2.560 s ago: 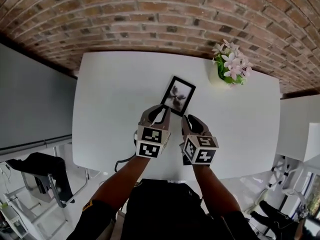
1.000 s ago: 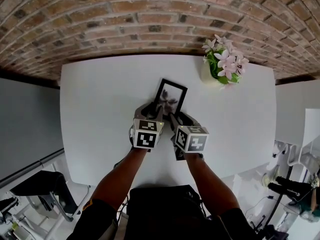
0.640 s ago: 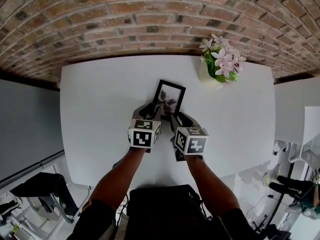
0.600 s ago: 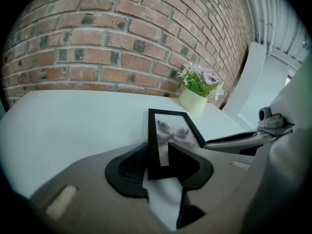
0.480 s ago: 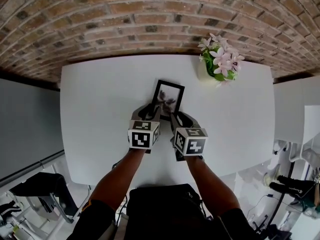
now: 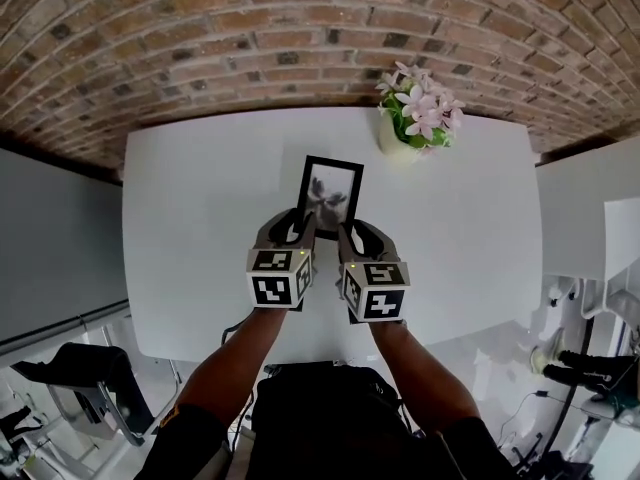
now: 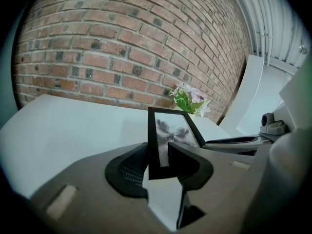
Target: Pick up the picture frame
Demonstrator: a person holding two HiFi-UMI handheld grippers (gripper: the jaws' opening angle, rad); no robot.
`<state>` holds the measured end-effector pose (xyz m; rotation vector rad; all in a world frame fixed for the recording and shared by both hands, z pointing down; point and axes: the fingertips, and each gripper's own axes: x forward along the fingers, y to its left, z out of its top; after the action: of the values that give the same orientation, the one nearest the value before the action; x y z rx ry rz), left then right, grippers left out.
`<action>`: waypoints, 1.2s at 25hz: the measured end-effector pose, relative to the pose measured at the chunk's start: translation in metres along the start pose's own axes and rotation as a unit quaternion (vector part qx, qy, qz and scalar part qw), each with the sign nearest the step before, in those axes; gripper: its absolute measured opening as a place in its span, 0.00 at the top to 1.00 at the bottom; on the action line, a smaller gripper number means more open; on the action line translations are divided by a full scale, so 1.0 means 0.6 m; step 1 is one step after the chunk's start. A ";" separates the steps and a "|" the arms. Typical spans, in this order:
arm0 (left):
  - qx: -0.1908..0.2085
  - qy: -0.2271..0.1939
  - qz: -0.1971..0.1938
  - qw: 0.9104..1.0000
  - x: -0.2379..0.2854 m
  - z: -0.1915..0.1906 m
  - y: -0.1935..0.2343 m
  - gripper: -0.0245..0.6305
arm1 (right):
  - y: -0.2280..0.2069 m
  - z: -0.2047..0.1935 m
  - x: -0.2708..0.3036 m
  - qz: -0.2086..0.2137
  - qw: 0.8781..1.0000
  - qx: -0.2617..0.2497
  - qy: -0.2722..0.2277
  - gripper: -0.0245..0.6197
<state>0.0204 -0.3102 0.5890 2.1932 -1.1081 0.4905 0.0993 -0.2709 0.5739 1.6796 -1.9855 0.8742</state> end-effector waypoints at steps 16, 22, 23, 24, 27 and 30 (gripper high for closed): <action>0.027 -0.101 0.003 0.995 -0.200 -0.001 -0.216 0.78 | -0.009 -0.002 -0.289 -0.002 0.994 -0.024 -0.109 0.82; 0.035 -0.133 -0.003 0.991 -0.285 -0.028 -0.313 0.78 | -0.015 -0.026 -0.420 0.002 0.989 -0.036 -0.147 0.82; 0.036 -0.136 -0.003 0.990 -0.301 -0.036 -0.329 0.78 | -0.014 -0.034 -0.442 0.004 0.988 -0.037 -0.151 0.82; 0.037 -0.139 -0.003 0.990 -0.316 -0.044 -0.343 0.79 | -0.013 -0.042 -0.464 0.006 0.987 -0.038 -0.154 0.82; 0.034 -0.147 -0.004 0.989 -0.361 -0.067 -0.384 0.79 | -0.010 -0.065 -0.526 0.009 0.985 -0.040 -0.165 0.82; 0.029 -0.151 -0.007 0.988 -0.394 -0.094 -0.416 0.79 | -0.010 -0.087 -0.573 0.012 0.984 -0.041 -0.174 0.83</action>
<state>0.0846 -0.0215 0.4047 2.3805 -1.2461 0.1882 0.1694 0.0142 0.3877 1.8645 -2.2354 0.5230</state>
